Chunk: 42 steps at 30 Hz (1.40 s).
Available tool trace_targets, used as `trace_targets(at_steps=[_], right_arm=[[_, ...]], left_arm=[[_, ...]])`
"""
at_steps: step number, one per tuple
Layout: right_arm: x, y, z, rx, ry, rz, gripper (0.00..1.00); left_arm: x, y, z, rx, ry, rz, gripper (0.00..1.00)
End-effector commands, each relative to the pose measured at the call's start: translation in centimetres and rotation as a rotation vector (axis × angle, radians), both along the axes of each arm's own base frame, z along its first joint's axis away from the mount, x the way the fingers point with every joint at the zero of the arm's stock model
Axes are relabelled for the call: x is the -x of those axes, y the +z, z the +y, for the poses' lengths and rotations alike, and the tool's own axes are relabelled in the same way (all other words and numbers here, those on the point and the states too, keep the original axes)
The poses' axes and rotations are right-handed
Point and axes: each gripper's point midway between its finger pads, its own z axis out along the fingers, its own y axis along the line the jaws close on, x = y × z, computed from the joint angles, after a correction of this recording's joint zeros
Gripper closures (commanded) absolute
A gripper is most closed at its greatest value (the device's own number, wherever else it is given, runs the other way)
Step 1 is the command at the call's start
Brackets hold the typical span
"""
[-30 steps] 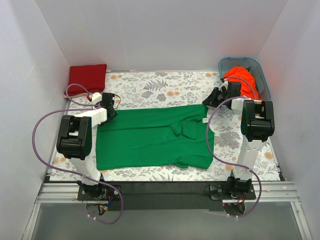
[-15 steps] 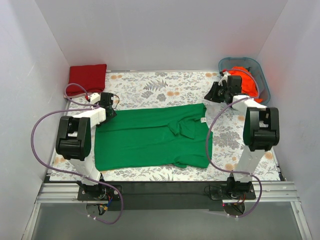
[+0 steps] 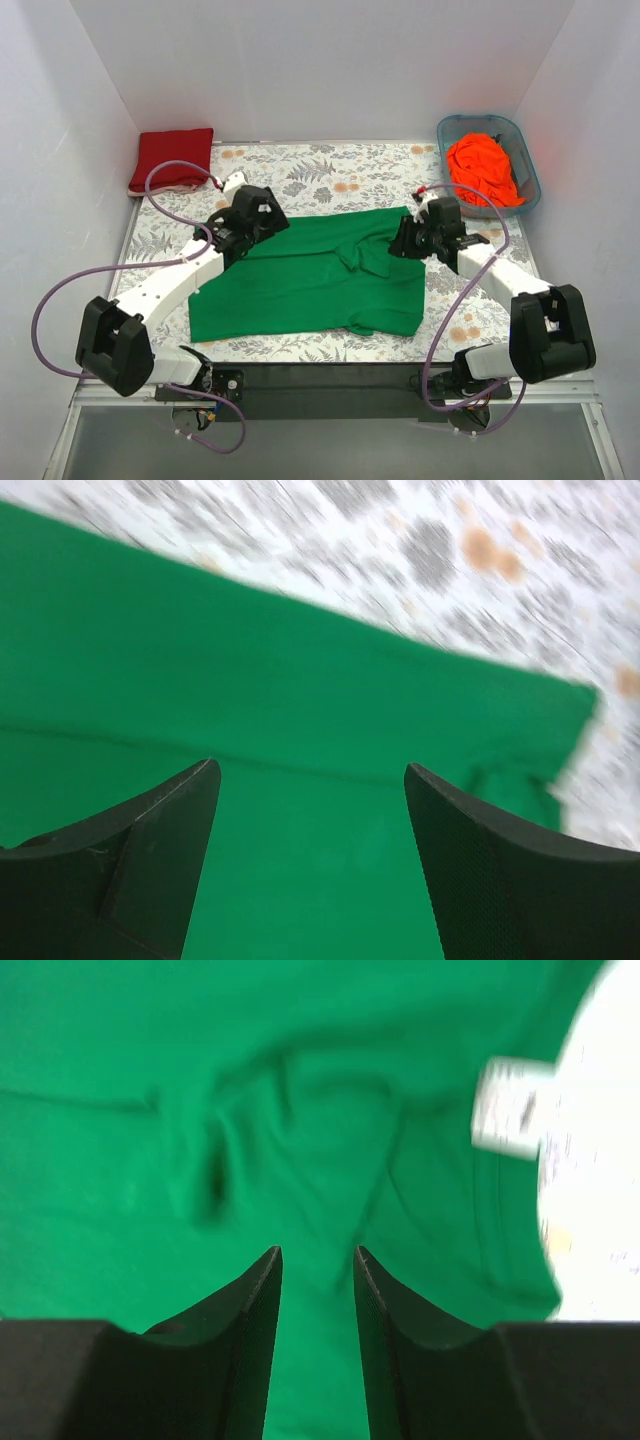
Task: Fold and stack the t-shirts
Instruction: Fold the tshirt
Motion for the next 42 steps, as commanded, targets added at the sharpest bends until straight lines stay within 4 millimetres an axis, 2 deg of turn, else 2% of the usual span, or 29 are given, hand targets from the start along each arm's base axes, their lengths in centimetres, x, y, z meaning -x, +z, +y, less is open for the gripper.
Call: trace_targets(at_steps=[1, 2, 5, 6, 9, 11, 12, 14, 15, 21, 29, 34, 37, 39, 42], right_arm=[[2.2, -0.4, -0.3, -0.065, -0.072, 0.063, 0.58], [2.7, -0.4, 0.2, -0.091, -0.053, 0.074, 0.57], [3.5, -1.6, 0.7, -0.135, -0.059, 0.130, 0.57], [3.7, -2.0, 0.8, -0.147, -0.068, 0.145, 0.57], [4.1, -2.8, 1.1, -0.180, -0.075, 0.163, 0.60], [4.1, -3.5, 1.0, -0.182, -0.090, 0.165, 0.61], [3.9, -3.6, 0.9, -0.184, -0.099, 0.157, 0.62], [4.3, -4.4, 0.8, -0.187, -0.110, 0.167, 0.63], [4.0, -4.3, 0.9, -0.203, -0.117, 0.158, 0.64], [4.3, -5.7, 0.8, -0.196, -0.121, 0.191, 0.65], [4.1, -5.9, 1.1, -0.213, -0.115, 0.197, 0.66], [4.1, -6.0, 1.5, -0.230, -0.099, 0.206, 0.70], [4.1, -6.2, 1.5, -0.231, -0.101, 0.212, 0.75], [4.1, -6.2, 1.5, -0.229, -0.101, 0.211, 0.81], [4.1, -5.8, 1.4, -0.231, -0.104, 0.196, 0.97]], left_arm=[[4.4, -2.3, -4.7, 0.244, -0.014, 0.175, 0.27], [5.2, -2.2, -6.7, 0.290, -0.050, 0.182, 0.27], [6.3, -3.2, -10.7, 0.380, -0.097, 0.233, 0.27], [6.3, -4.0, -11.8, 0.397, -0.090, 0.267, 0.27], [6.6, -5.1, -13.7, 0.434, -0.077, 0.287, 0.30], [6.3, -5.0, -14.7, 0.467, -0.081, 0.262, 0.33], [6.2, -5.8, -14.9, 0.463, -0.072, 0.276, 0.34], [5.7, -6.1, -15.5, 0.461, -0.068, 0.277, 0.37], [5.6, -7.1, -15.6, 0.445, -0.062, 0.294, 0.39], [4.9, -9.1, -17.0, 0.432, -0.075, 0.311, 0.46], [5.3, -10.2, -18.7, 0.444, -0.108, 0.326, 0.47], [5.5, -10.4, -19.4, 0.442, -0.127, 0.329, 0.47], [5.6, -10.9, -19.7, 0.438, -0.132, 0.339, 0.47], [5.8, -11.2, -19.9, 0.434, -0.135, 0.346, 0.47], [5.8, -11.3, -20.4, 0.439, -0.146, 0.353, 0.48]])
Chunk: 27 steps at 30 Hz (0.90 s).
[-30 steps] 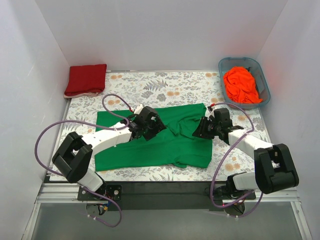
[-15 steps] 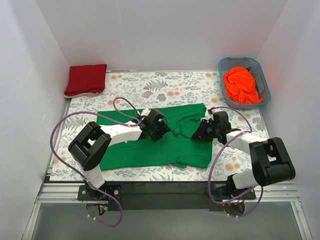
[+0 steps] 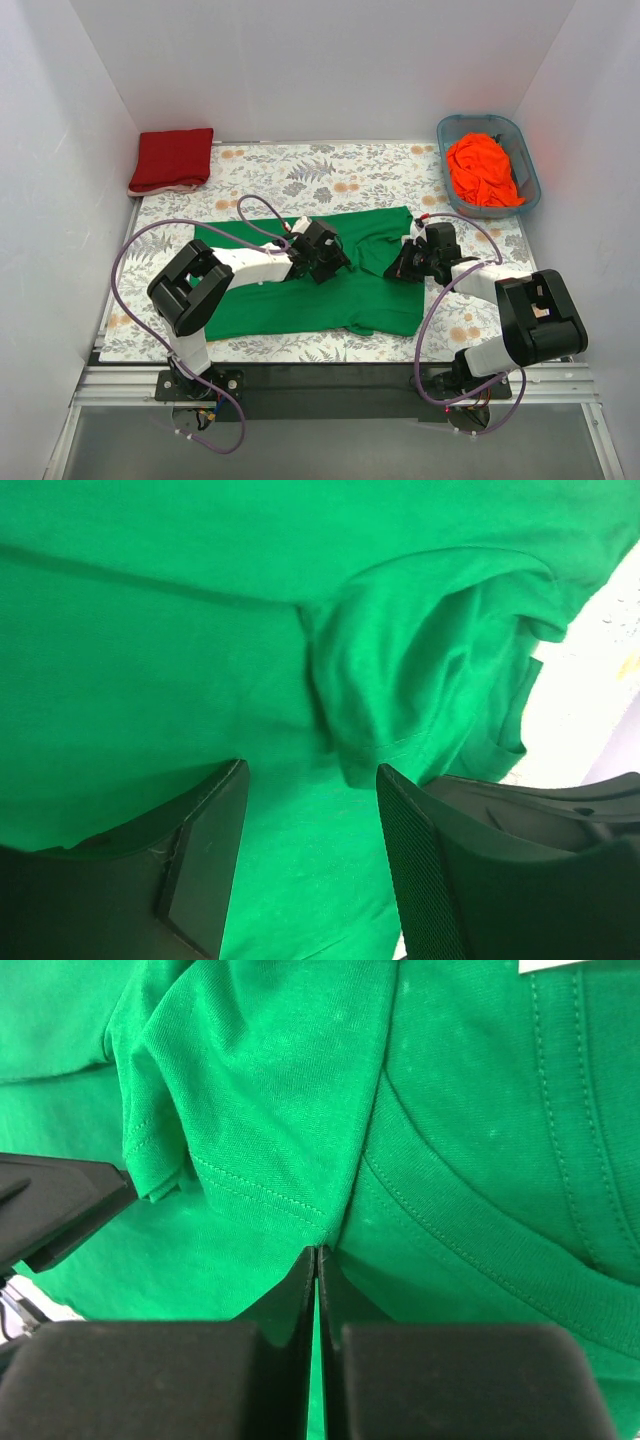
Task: Fold and stack the t-shirts
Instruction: Fold the tshirt
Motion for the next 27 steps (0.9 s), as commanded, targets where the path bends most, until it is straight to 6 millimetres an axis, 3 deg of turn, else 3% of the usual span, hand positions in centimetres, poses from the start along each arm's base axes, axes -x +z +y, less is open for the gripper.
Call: trace_targets(at_steps=[1, 14, 19, 27], right_arm=[[-0.8, 1.4, 0.2, -0.026, 0.000, -0.060, 0.99], [-1.6, 4.3, 0.3, -0.049, 0.000, -0.147, 0.99], [-1.8, 5.0, 0.2, -0.051, -0.003, -0.161, 0.99], [-2.3, 6.0, 0.0, -0.050, -0.004, -0.188, 0.99]], left_arm=[[-0.3, 1.5, -1.6, 0.041, -0.018, -0.021, 0.48], [-1.0, 1.7, -3.1, 0.074, -0.042, -0.075, 0.50], [-1.2, 1.3, -3.2, 0.066, -0.040, -0.074, 0.56], [-1.2, 0.9, -3.4, 0.071, -0.042, -0.074, 0.55]])
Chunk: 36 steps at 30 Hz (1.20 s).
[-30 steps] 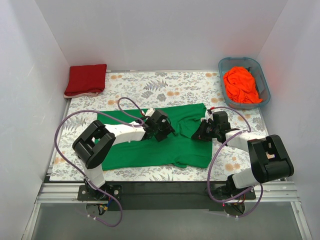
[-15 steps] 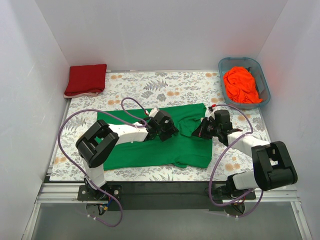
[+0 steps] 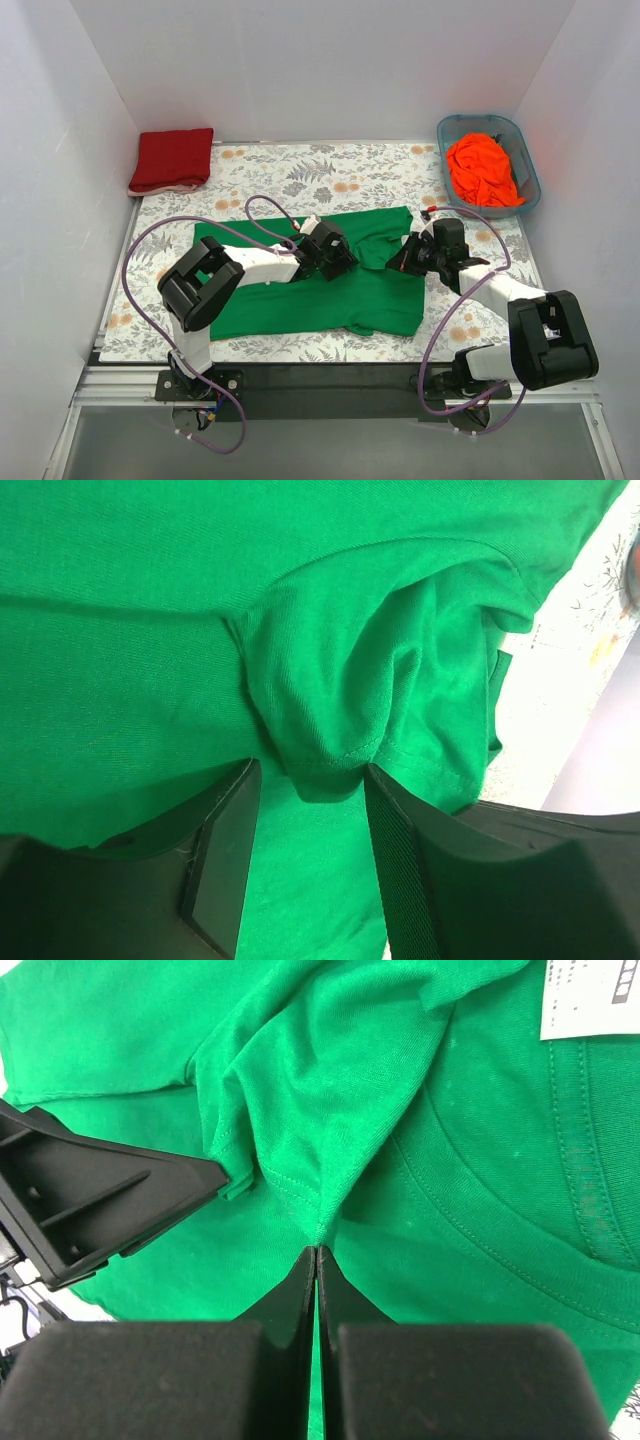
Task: Fold and stack the t-shirts
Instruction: Fold the tshirt
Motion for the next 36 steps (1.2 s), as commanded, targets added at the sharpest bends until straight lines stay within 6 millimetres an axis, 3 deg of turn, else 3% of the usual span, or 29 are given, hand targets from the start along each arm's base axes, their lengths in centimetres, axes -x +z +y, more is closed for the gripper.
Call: trace_targets(at_steps=[1, 5, 13, 16, 24, 36], right_arm=[[-1.4, 2.6, 0.2, -0.014, 0.008, -0.082, 0.99], [-1.5, 2.9, 0.2, -0.017, 0.011, -0.087, 0.99], [-1.5, 2.9, 0.3, -0.017, 0.016, -0.086, 0.99], [-1.5, 3.0, 0.1, -0.010, 0.011, -0.088, 0.99], [-0.8, 3.3, -0.6, 0.041, 0.037, -0.081, 0.99], [3.0, 2.0, -0.5, 0.041, 0.116, 0.063, 0.99]], left_arm=[[-0.4, 0.8, -0.8, 0.016, -0.009, -0.024, 0.55], [-0.4, 0.7, -0.7, 0.016, -0.008, -0.021, 0.56], [-0.7, 0.9, -0.7, 0.003, -0.010, -0.046, 0.92], [-0.8, 1.3, -0.5, -0.002, -0.017, -0.058, 0.99], [0.0, 1.9, 0.9, -0.098, -0.053, -0.043, 1.00], [0.1, 1.9, 1.2, -0.202, -0.141, -0.025, 0.99]])
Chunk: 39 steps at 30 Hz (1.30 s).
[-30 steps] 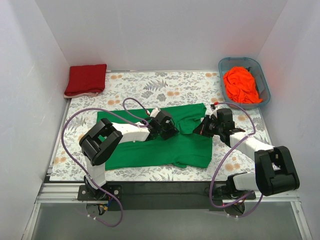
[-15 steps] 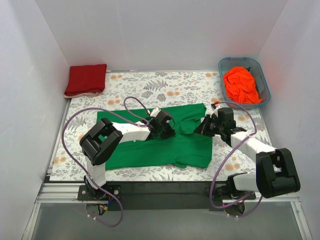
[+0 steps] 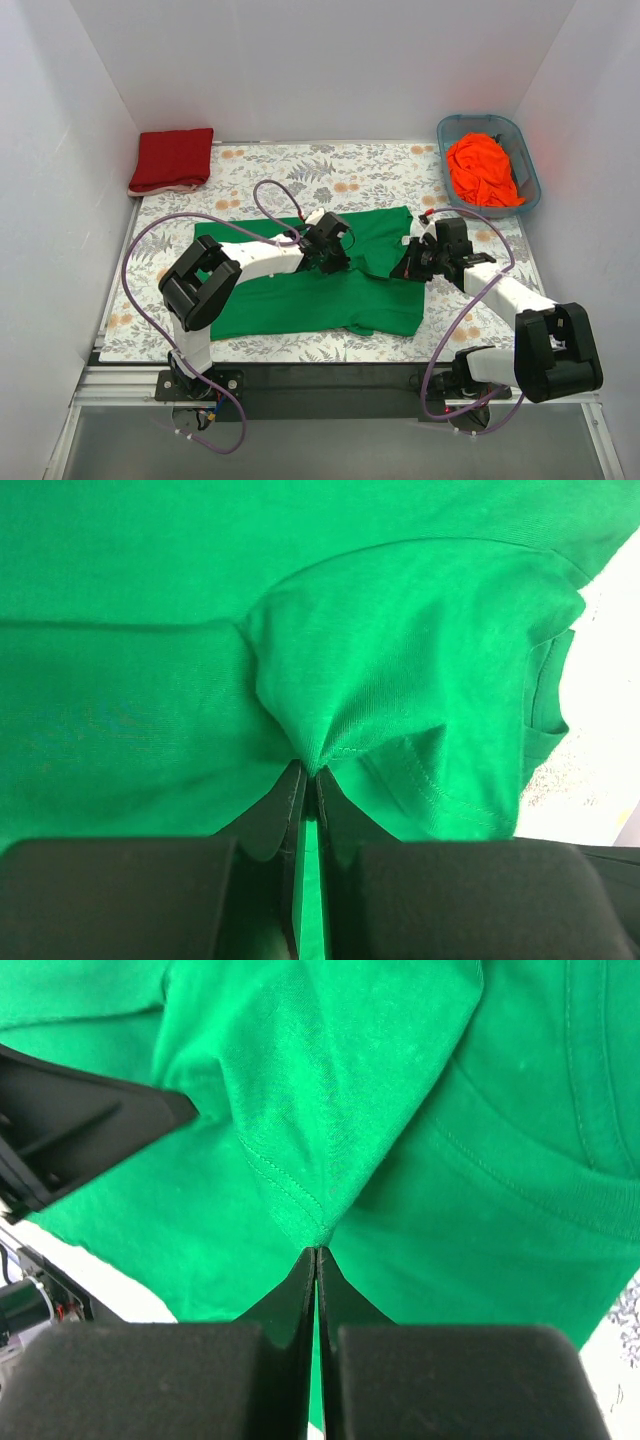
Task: Fold and stack the t-shirts
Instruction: Fold the tshirt
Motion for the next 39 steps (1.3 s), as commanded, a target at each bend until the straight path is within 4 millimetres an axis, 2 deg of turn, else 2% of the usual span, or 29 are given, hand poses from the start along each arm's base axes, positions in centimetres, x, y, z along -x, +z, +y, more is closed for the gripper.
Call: trace_targets(at_steps=[1, 7, 14, 16, 18, 19, 21, 22, 24, 26, 28, 29, 30, 32, 33, 34, 35, 36, 37, 38, 39], right_arm=[[0.3, 1.5, 0.2, -0.008, 0.026, -0.011, 0.99], [1.0, 1.3, 0.0, 0.002, 0.027, 0.022, 0.99], [1.8, -0.8, -0.4, 0.033, 0.026, 0.083, 0.99], [2.1, -1.3, -0.5, 0.040, 0.032, 0.098, 0.99], [2.1, -1.7, -0.5, 0.048, 0.040, 0.107, 0.96], [2.0, -1.7, -0.5, 0.050, 0.040, 0.107, 0.87], [1.8, -1.5, -0.5, 0.053, 0.046, 0.094, 0.78], [1.4, -1.0, -0.5, 0.053, 0.048, 0.077, 0.70], [0.7, 0.0, -0.5, 0.062, 0.051, 0.032, 0.63], [-1.0, 1.5, -0.8, 0.088, 0.036, -0.039, 0.58], [-3.4, 3.2, -1.7, 0.139, 0.007, -0.121, 0.56], [-4.2, 3.2, -2.1, 0.161, -0.007, -0.133, 0.55], [-5.1, 3.5, -2.5, 0.171, -0.030, -0.144, 0.55], [-7.4, 4.4, -3.0, 0.155, -0.070, -0.177, 0.56], [-8.3, 4.8, -3.0, 0.142, -0.089, -0.193, 0.57], [-9.7, 5.5, -3.2, 0.130, -0.110, -0.233, 0.59], [-10.4, 4.9, -3.1, 0.127, -0.115, -0.224, 0.60], [-11.6, 5.6, -3.1, 0.116, -0.126, -0.248, 0.61], [-12.3, 5.6, -2.9, 0.109, -0.124, -0.254, 0.63], [-13.3, 4.8, -2.8, 0.105, -0.123, -0.245, 0.64], [-14.4, 5.4, -2.5, 0.096, -0.121, -0.261, 0.64]], left_arm=[[-0.2, 1.6, 0.1, -0.032, -0.033, -0.020, 0.99], [-0.1, 1.1, 0.6, -0.065, -0.053, 0.011, 0.99], [1.1, -0.2, 1.3, -0.109, -0.091, 0.079, 0.98], [1.5, -0.5, 1.3, -0.113, -0.102, 0.094, 0.94], [1.7, -0.7, 1.5, -0.123, -0.109, 0.100, 0.88], [1.7, -0.8, 1.6, -0.128, -0.109, 0.100, 0.77], [1.5, -0.3, 1.6, -0.121, -0.108, 0.090, 0.69], [1.4, 0.0, 1.6, -0.123, -0.106, 0.080, 0.60], [0.8, 1.5, 1.8, -0.111, -0.099, 0.052, 0.52], [0.0, 2.8, 2.4, -0.100, -0.088, 0.030, 0.45], [-1.8, 4.7, 4.6, -0.088, -0.030, -0.009, 0.44], [-2.8, 5.4, 6.0, -0.107, -0.004, -0.043, 0.44], [-4.4, 6.4, 8.3, -0.106, 0.055, -0.070, 0.44], [-5.6, 6.3, 11.5, -0.134, 0.100, -0.078, 0.44], [-7.2, 6.4, 14.4, -0.143, 0.164, -0.087, 0.44], [-7.7, 6.2, 16.2, -0.160, 0.196, -0.090, 0.44], [-8.3, 6.2, 17.8, -0.176, 0.224, -0.095, 0.44], [-9.5, 6.0, 20.8, -0.215, 0.283, -0.106, 0.46], [-10.0, 5.6, 22.3, -0.234, 0.311, -0.103, 0.46], [-10.3, 5.1, 23.6, -0.247, 0.331, -0.100, 0.47], [-10.9, 4.7, 25.9, -0.258, 0.375, -0.091, 0.48]])
